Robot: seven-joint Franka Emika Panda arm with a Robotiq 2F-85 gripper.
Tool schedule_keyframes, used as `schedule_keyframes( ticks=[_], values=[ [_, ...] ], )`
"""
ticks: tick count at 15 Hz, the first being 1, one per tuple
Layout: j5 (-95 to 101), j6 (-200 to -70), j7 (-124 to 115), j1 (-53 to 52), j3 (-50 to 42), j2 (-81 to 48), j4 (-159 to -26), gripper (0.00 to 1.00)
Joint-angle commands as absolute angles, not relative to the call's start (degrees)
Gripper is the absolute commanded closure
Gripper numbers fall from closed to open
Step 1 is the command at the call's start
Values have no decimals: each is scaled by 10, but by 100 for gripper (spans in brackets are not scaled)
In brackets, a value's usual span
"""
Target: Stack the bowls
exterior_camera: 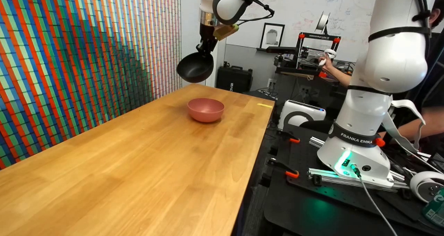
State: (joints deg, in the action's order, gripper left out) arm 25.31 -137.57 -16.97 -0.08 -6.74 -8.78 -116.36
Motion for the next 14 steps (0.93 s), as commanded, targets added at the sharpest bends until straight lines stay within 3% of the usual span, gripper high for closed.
schedule_keyframes(
  ticks=[1,14],
  values=[
    [148,-1363,-109,29,-62,-58,-1194,95],
    [-28,-1392,27,50,-60,7,-1343,96]
  ],
)
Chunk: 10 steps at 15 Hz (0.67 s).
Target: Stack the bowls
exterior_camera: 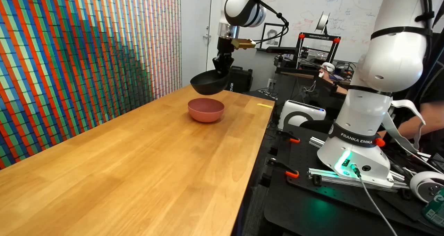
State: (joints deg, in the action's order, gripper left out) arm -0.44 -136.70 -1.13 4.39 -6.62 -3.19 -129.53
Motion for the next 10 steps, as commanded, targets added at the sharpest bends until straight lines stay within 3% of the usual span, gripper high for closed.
schedule_keyframes(
  ticks=[1,10],
  values=[
    [-24,-1404,31,49,-60,10,-1354,96],
    [3,-1594,15,40,-46,-9,-1423,96]
  ],
)
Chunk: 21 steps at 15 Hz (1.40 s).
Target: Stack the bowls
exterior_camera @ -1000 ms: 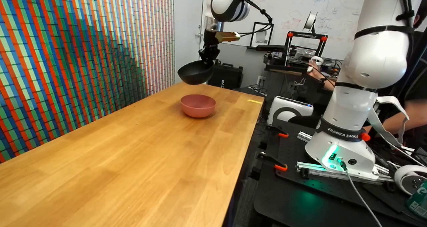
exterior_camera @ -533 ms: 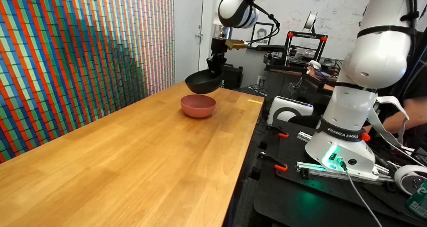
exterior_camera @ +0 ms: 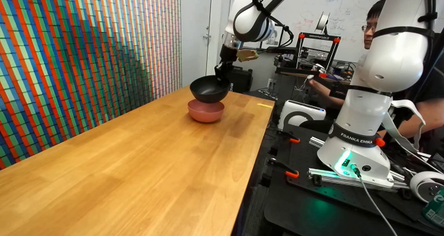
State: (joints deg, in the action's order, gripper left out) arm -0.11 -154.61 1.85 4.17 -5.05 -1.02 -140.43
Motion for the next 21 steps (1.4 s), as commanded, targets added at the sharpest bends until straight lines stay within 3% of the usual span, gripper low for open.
schedule_keyframes(
  ticks=[1,7,8,10,18,21],
  values=[
    [3,-1606,14,40,-45,-14,-1424,96],
    [6,-1661,10,42,-47,-51,-1417,96],
    [6,-1660,9,42,-48,-56,-1414,69],
    [6,-1667,9,42,-48,-63,-1412,61],
    [-50,-1619,38,38,-14,-63,-1375,0],
    [-97,-1549,61,26,24,-70,-1327,0]
  ],
)
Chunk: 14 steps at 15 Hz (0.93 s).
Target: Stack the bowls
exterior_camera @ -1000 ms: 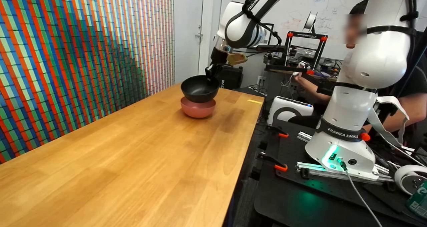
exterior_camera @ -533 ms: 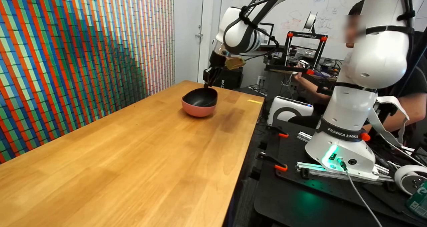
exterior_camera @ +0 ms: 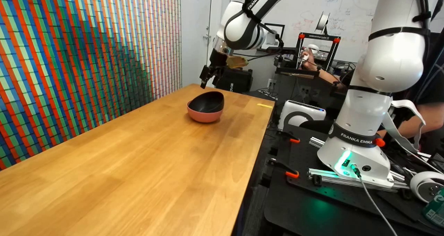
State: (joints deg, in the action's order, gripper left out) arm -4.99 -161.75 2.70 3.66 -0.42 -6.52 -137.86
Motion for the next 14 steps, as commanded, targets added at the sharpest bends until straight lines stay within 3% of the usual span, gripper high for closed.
schedule_keyframes(
  ticks=[1,14],
  values=[
    [-91,-1513,57,18,30,-76,-1302,0],
    [90,-1196,40,-38,34,-155,-1032,0]
  ],
)
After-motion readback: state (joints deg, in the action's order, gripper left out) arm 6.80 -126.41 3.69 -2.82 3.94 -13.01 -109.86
